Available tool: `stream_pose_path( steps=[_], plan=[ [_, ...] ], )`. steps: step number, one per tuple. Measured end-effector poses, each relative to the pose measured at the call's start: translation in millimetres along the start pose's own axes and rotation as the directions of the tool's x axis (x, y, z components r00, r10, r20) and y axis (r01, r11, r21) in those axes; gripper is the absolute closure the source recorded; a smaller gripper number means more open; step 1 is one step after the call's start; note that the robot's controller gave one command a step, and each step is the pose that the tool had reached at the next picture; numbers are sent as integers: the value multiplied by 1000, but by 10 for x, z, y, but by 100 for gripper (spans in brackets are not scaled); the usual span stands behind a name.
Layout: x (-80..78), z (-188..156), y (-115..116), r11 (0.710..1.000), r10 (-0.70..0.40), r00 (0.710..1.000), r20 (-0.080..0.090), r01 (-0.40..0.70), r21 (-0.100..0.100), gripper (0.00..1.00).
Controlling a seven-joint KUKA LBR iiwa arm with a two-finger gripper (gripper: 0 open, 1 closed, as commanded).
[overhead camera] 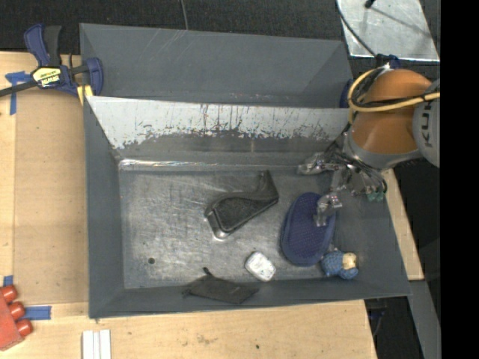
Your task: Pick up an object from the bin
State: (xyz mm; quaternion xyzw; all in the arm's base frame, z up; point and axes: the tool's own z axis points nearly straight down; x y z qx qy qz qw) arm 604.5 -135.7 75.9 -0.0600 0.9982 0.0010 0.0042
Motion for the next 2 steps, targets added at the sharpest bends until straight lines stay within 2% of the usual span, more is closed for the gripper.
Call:
stream_pose_path(
  steps=[1,2],
  plan=[
    [18,-25,-7,1000,-4,1000,-13,4,0,100],
    [8,-1984,93,999,-41,999,5,41,6,100]
  ],
)
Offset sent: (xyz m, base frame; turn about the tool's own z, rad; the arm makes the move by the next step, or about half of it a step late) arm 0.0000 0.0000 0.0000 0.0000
